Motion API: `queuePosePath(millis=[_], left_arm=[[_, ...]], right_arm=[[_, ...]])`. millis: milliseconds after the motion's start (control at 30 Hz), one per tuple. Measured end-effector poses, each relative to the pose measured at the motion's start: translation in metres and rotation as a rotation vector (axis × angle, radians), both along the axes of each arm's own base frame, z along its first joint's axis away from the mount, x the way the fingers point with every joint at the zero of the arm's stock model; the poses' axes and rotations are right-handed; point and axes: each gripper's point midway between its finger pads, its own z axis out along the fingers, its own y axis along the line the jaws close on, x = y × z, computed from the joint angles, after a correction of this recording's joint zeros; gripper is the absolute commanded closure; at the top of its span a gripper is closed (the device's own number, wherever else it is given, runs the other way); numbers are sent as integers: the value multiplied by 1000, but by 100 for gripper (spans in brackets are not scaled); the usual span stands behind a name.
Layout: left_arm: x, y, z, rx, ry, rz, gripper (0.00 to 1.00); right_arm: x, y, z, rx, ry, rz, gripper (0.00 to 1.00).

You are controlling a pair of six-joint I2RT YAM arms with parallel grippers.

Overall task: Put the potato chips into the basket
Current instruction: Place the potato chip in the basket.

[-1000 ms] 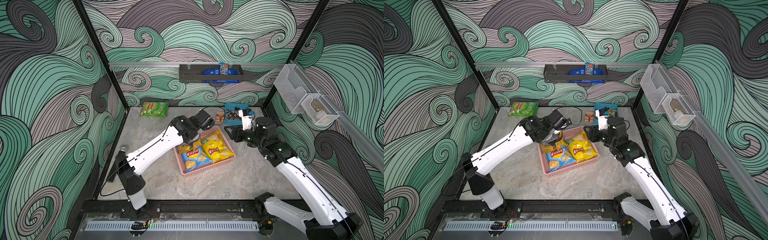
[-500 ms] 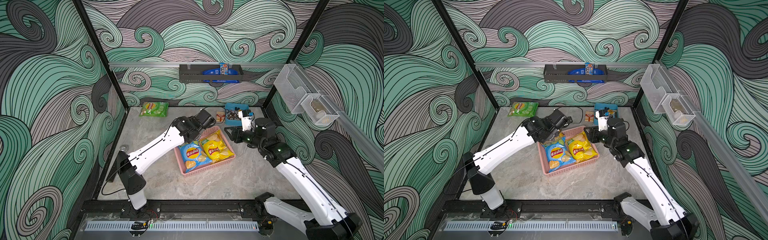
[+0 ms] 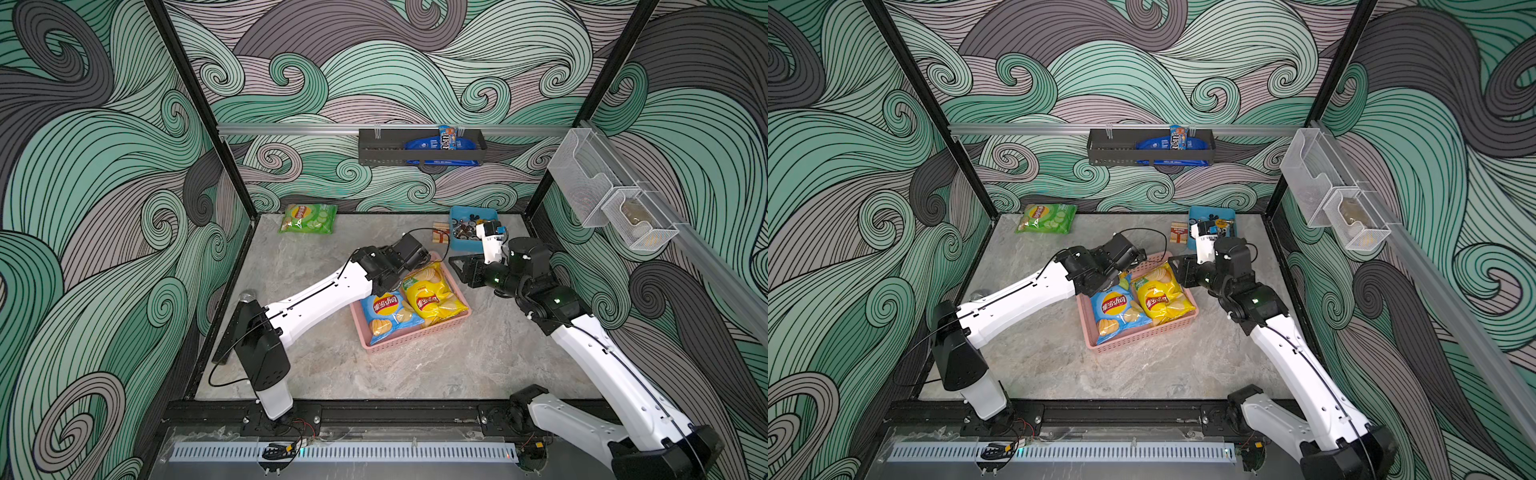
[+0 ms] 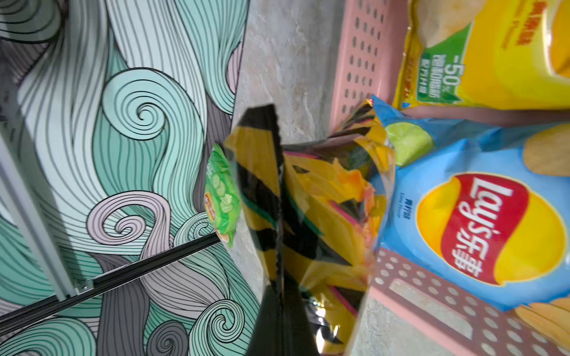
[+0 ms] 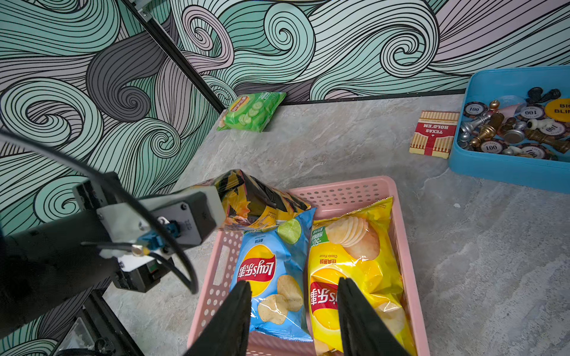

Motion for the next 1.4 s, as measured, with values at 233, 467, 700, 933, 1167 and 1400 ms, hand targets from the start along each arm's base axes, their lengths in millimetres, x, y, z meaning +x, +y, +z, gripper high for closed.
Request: queuePosePath(millis=[233,467,700,933,1167,1400], left_arm=[[-61,-33,-46,-113,282,-155,47],[-121,-57,-35,-290,519,-309,17],[-83,-41,44,-568,460,-278,14],[-3,67,77,-820,250,40,12],[18,152,-3,-904,270,411,13],[-1,167,-62,-891,318,489,13]], right_arm=[[0,0,0,0,0,-2,50],[2,1,-5,-3,15,3,49],[3,21,-19,31,80,78,49],[-5,97,-38,18,160,275,48],[-9,146,-98,-100,261,376,47],[-27,153,-143,-251,277,397,47]])
